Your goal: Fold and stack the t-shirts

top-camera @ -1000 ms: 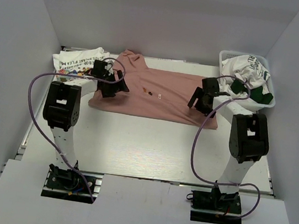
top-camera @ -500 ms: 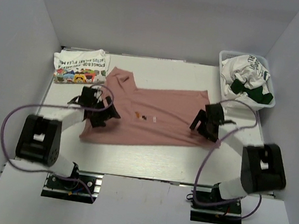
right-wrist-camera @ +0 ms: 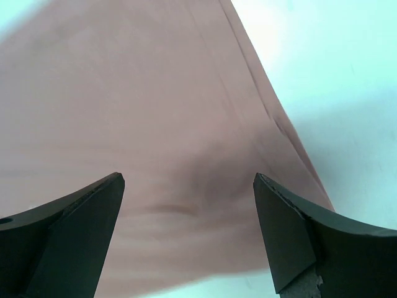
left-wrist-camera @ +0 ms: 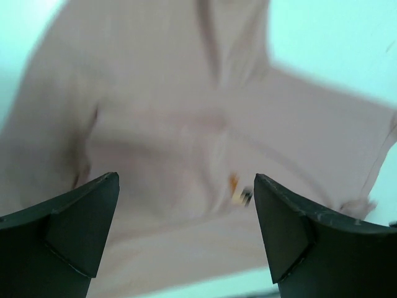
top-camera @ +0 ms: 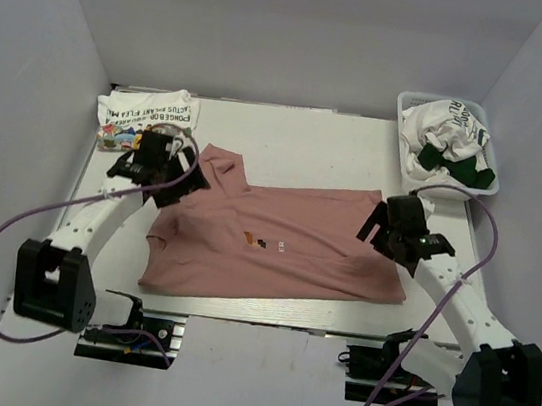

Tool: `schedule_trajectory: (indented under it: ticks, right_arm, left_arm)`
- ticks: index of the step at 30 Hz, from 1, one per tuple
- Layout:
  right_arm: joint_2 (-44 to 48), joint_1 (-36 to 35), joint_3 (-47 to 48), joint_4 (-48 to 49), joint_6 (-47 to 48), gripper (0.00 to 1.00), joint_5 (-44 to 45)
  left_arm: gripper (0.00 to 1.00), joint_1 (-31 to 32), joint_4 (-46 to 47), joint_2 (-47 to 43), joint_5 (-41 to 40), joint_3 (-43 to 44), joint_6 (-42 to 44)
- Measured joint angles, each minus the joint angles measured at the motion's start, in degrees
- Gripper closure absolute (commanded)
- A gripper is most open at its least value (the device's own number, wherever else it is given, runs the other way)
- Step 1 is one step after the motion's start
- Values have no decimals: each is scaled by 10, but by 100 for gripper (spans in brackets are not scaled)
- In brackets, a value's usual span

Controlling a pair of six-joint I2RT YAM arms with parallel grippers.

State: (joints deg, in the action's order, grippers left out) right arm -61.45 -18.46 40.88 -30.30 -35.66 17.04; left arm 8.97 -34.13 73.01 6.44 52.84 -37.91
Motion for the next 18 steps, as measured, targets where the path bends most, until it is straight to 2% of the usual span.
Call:
schedule_trajectory:
  ticks: [3,7,13,15,18]
  right_arm:
    - [-68,0,66,26,3,10,14]
    - [-194,5,178,44,6,10,42]
    - [-358,20,346,39,35,10,79]
    - [-401,24,386,36,41,10,85]
    - [-451,28,422,30,48,10,91]
  left_arm:
    - [1,-3,10,97,-35,115,9]
    - [1,-8,19,277,-72,292,28]
    - [2,-8,-37,506,-118,533,74]
    - [3,-6,-55,565,-130,609,90]
    - [8,-5,-73,618,-140,672,109]
